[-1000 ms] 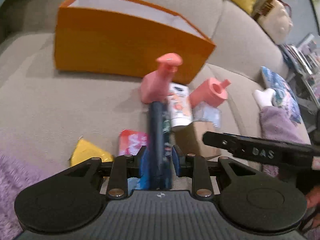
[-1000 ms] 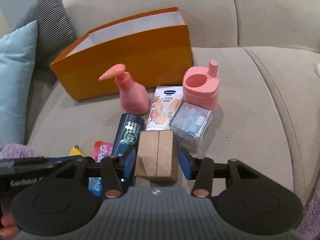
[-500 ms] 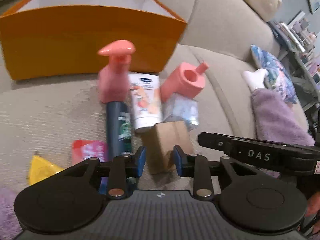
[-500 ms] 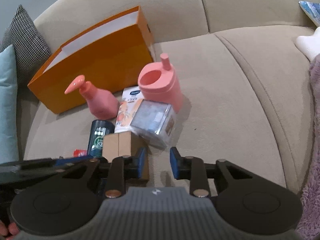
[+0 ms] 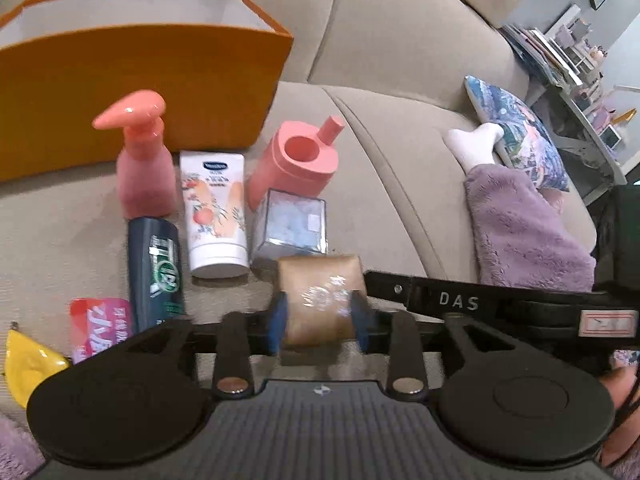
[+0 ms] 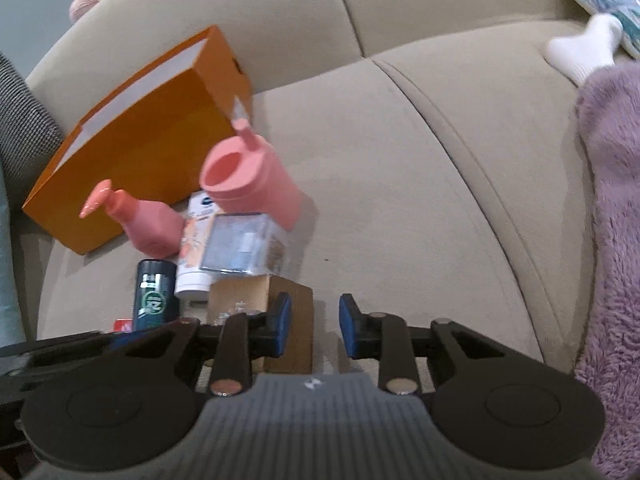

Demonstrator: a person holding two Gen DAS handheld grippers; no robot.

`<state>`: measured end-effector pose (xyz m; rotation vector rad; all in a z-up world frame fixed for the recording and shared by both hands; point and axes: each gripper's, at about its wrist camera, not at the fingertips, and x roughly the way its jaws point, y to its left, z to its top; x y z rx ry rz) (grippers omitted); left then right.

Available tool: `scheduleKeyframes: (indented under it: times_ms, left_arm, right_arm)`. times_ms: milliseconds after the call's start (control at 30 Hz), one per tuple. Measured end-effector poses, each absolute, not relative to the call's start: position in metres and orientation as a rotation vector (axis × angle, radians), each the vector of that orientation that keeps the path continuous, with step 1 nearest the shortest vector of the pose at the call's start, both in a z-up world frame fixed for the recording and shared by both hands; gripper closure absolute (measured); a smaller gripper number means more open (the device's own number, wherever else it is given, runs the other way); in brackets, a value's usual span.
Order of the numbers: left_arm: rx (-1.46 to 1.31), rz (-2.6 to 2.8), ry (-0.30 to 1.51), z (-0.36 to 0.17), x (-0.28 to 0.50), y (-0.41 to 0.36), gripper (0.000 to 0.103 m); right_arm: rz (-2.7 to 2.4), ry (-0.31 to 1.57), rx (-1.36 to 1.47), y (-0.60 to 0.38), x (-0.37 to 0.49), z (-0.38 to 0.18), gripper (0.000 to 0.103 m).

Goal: Organize rigid objects
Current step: 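Grasp the brown printed square box with the left tool, then grasp the clear plastic cube box with the right tool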

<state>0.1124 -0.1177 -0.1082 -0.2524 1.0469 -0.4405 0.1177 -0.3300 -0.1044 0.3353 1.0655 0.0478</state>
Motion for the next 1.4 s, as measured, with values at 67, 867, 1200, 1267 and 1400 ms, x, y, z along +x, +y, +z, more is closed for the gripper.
scheduleKeyframes:
  times_ms: [67, 867, 1200, 1267, 1400]
  left_arm:
    - [-0.24, -0.423, 1.045, -0.108, 0.113, -0.119, 0.044]
    - [0.113, -0.53, 1.073, -0.113, 0.121, -0.157, 0.021]
    - [0.185, -0.51, 1.08, -0.13, 0.125, -0.169, 0.035]
    - [0.168, -0.507, 1.072, -0.129, 0.124, -0.166, 0.035]
    - [0.118, -0.463, 1.07, -0.121, 0.122, -0.149, 0.035]
  right_arm:
    - [0.024, 1.087, 0.328, -0.331, 0.118, -0.108, 0.082]
    - [0.055, 1.112, 0.424, -0.347, 0.109, -0.112, 0.098]
    - [0.117, 1.077, 0.413, -0.34, 0.114, -0.108, 0.095]
    - [0.13, 1.065, 0.404, -0.337, 0.115, -0.106, 0.089]
    - [0.153, 1.032, 0.378, -0.328, 0.12, -0.1, 0.081]
